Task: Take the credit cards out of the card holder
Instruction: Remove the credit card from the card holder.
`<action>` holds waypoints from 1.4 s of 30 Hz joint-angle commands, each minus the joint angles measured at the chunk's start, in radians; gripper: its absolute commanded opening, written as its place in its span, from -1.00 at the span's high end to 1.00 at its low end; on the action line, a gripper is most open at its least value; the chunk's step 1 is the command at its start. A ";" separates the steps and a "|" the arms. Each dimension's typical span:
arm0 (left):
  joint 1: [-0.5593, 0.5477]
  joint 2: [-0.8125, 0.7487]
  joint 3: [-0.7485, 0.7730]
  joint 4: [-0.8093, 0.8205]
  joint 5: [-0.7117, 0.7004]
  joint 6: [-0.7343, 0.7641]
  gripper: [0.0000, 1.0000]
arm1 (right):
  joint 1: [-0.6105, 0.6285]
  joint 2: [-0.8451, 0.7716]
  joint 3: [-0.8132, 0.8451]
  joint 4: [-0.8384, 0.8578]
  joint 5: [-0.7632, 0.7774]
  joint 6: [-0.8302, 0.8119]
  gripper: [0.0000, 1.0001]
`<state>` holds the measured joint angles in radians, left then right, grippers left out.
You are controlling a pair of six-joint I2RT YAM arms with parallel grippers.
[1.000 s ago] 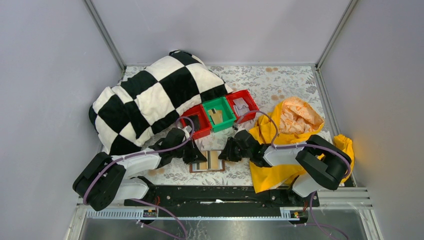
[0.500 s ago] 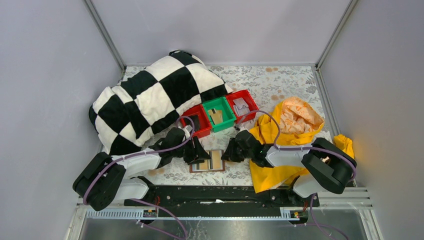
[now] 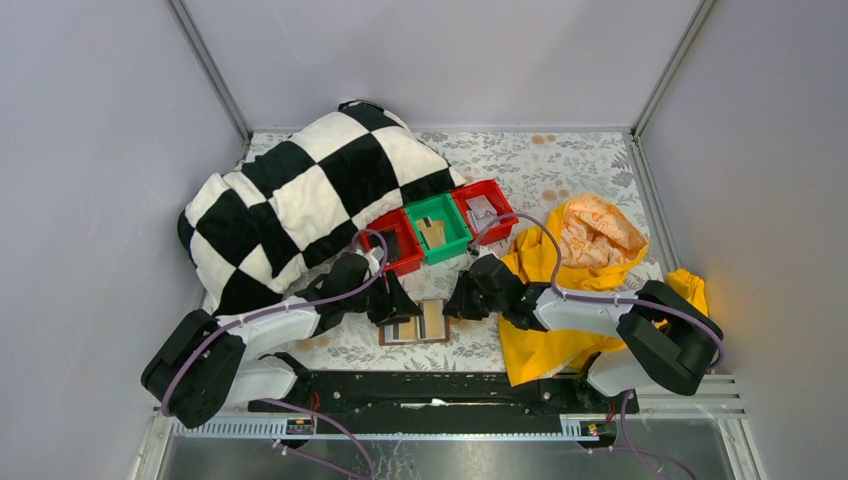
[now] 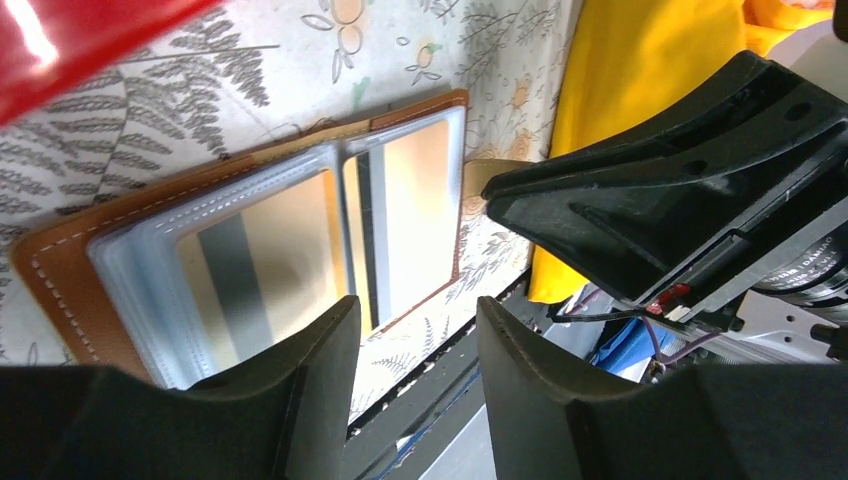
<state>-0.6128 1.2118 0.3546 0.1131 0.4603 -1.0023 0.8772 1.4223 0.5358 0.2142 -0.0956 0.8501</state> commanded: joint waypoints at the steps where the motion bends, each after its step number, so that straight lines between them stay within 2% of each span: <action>1: 0.004 -0.016 0.055 0.022 0.032 0.007 -0.02 | 0.008 -0.046 0.032 0.017 0.005 -0.006 0.57; 12: -0.002 0.097 0.023 0.135 0.071 -0.017 -0.10 | 0.008 0.047 0.045 0.055 -0.059 -0.006 0.57; 27: -0.002 0.156 -0.001 0.131 0.039 -0.014 -0.08 | 0.008 0.126 0.007 0.076 -0.049 -0.003 0.57; 32: -0.002 0.121 0.006 0.059 -0.009 0.008 -0.08 | 0.008 0.149 -0.010 0.090 -0.043 0.005 0.57; 37: -0.002 0.078 0.045 -0.083 -0.070 0.066 -0.10 | 0.008 0.164 -0.033 0.105 -0.039 0.016 0.58; 42: -0.002 0.093 0.066 -0.140 -0.082 0.110 -0.12 | 0.008 0.162 -0.040 0.109 -0.035 0.021 0.58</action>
<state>-0.6159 1.3010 0.3988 0.0902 0.4393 -0.9546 0.8772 1.5539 0.5266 0.3862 -0.1581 0.8799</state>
